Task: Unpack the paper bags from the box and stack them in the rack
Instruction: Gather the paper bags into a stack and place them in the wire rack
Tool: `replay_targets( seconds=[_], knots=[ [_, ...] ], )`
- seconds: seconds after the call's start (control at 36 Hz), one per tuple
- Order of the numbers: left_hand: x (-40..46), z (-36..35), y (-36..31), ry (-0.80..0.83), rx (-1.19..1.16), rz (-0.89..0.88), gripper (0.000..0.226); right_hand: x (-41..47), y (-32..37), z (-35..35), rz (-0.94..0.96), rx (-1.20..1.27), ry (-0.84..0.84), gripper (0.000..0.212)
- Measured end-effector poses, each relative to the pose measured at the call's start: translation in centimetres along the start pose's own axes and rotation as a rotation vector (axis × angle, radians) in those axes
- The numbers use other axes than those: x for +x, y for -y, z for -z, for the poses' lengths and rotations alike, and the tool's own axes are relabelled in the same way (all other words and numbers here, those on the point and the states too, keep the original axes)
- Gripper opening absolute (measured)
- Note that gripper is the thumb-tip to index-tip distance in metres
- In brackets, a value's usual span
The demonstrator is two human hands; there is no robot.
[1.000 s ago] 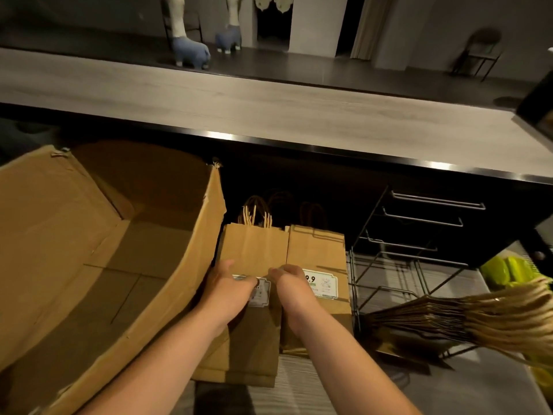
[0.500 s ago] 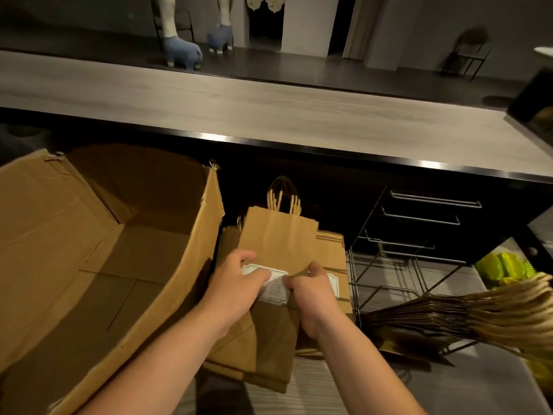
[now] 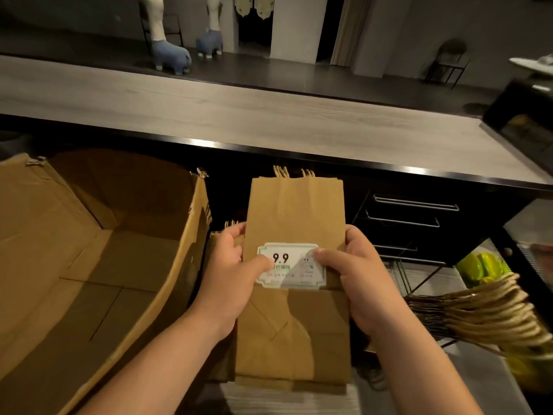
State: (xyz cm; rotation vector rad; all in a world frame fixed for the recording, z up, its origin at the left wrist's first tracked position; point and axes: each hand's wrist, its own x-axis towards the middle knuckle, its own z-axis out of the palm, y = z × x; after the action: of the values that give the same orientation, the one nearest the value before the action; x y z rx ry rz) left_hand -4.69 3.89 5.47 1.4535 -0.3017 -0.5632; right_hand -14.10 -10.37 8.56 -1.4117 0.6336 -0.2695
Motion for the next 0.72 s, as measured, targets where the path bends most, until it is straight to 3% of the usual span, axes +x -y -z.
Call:
replay_targets(
  seconds=[0.08,0.17,0.31,0.47,0.72],
  knots=[
    [-1.3,-0.2,1.0,0.091,0.031,0.071,0.046,-1.4,-0.5,0.5,-0.023,-0.003,0.032,0.021],
    [-2.0,-0.5,1.4,0.146,0.033,0.090,0.058,-2.2,-0.9,0.8,-0.029,-0.016,0.018,0.021],
    [-2.1,-1.2,-0.7,0.194,-0.012,-0.065,0.054,-2.7,0.5,1.1,0.074,0.041,0.031,0.025],
    [-0.3,-2.1,-3.1,0.137,0.009,-0.192,0.040,-1.0,2.4,1.2,0.182,0.066,0.034,0.026],
    [1.7,-2.2,-3.4,0.022,0.134,-0.293,0.047,1.0,2.5,1.3,0.333,-0.048,0.039,0.030]
  ],
)
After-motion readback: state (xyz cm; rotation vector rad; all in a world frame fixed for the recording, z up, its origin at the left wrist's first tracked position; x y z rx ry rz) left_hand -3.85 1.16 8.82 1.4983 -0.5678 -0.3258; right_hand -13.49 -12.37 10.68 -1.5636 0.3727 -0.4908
